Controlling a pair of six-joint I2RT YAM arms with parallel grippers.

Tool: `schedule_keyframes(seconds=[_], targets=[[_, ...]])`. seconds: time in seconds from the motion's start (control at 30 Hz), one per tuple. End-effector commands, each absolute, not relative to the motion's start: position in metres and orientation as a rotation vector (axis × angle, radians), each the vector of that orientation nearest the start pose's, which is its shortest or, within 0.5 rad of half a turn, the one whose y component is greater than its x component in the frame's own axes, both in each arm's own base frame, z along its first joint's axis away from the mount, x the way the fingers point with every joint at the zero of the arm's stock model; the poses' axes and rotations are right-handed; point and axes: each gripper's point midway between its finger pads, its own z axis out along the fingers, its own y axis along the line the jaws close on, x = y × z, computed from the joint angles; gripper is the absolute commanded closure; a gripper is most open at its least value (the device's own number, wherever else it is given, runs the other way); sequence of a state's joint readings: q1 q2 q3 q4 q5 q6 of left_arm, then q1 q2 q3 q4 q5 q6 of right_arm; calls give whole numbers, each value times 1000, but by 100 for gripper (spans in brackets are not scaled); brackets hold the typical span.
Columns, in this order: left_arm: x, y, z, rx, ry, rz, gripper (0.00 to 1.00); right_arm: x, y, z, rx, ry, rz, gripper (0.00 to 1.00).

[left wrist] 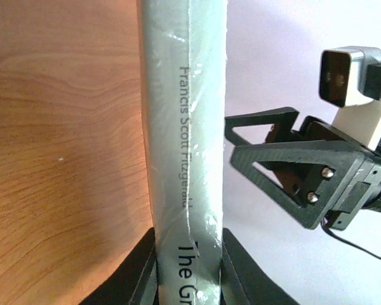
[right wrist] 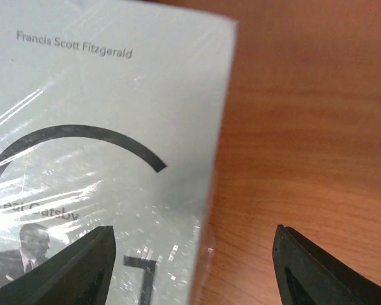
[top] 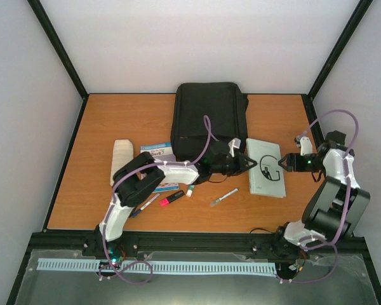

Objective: Pack the student bag
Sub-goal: Pick up the book from the center of the board.

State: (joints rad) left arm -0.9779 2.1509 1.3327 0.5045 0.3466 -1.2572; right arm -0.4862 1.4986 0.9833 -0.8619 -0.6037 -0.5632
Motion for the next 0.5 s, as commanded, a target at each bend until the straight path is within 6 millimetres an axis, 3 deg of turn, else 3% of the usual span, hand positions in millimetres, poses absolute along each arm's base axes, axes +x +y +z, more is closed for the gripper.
schedule_keyframes(seconds=[0.0,0.13,0.4,0.47], targets=[[293,-505,247,160,1985,-1806,99,299,-36,154,-234,2465,587,29],[285,-470,260,243,2021,-1654,99,294,-17,189,-258,2342,656,26],[286,-375,291,245,2004,-1453,99,290,18,227,-262,2143,946,24],[284,-351,307,257,1958,-1451,99,294,27,237,-256,2095,1043,24]])
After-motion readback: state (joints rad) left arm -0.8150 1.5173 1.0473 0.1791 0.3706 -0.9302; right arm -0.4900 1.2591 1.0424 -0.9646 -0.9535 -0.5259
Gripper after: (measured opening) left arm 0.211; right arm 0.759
